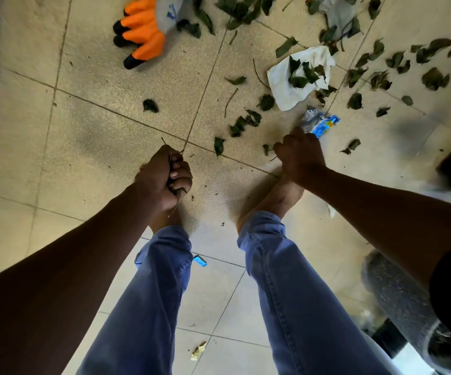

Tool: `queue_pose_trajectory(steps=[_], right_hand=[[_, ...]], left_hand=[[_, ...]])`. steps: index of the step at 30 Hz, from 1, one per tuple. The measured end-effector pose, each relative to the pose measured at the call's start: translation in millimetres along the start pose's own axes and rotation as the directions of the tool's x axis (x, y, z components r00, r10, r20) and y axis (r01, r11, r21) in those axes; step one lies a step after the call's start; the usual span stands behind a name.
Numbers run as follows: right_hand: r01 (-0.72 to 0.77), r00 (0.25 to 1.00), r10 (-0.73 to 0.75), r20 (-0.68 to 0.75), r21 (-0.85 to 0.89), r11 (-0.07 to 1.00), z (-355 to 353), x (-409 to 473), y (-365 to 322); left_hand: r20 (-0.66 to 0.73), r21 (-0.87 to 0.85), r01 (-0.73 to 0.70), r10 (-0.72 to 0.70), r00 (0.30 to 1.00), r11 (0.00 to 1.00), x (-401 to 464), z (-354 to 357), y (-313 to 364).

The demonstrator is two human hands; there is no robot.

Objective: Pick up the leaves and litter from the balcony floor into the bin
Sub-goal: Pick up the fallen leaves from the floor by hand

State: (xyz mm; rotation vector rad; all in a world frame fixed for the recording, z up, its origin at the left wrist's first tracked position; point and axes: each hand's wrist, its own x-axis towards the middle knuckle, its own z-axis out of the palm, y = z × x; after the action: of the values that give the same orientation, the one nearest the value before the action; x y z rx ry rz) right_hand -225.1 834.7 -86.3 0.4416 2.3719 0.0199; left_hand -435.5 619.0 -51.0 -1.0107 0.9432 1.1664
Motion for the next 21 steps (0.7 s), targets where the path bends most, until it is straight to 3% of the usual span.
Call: queue_pose_trajectory(steps=[4, 10, 15, 18, 21], right_hand=[[-0.119, 0.993, 0.12, -0.001, 0.058, 0.991, 0, 5, 1], [-0.141, 0.99, 0.143, -0.002, 0.154, 0.978, 7, 5, 2], [-0.116, 0.985, 0.146, -0.089, 0.28, 0.953, 6, 9, 4], [-0.185, 0.944, 0.271, -0.186, 0.383, 0.905, -2, 15, 3], [-0.272, 0.897, 0.403, -0.184, 0.489, 0.829, -7, 24, 2]], left_hand=[[-0.008, 0.004, -0.001, 0.001, 1.0, 1.0, 4, -2, 2], [-0.018, 0.013, 0.019, -0.019, 1.0, 1.0, 9, -14, -5], [-0.011, 0.044, 0.015, -0.014, 1.0, 0.999, 8, -7, -4], [-0.02, 0.062, 0.007, -0.006, 1.0, 0.998, 8, 1, -1], [-0.02, 0.061, 0.009, -0.008, 1.0, 0.998, 9, 8, 5]])
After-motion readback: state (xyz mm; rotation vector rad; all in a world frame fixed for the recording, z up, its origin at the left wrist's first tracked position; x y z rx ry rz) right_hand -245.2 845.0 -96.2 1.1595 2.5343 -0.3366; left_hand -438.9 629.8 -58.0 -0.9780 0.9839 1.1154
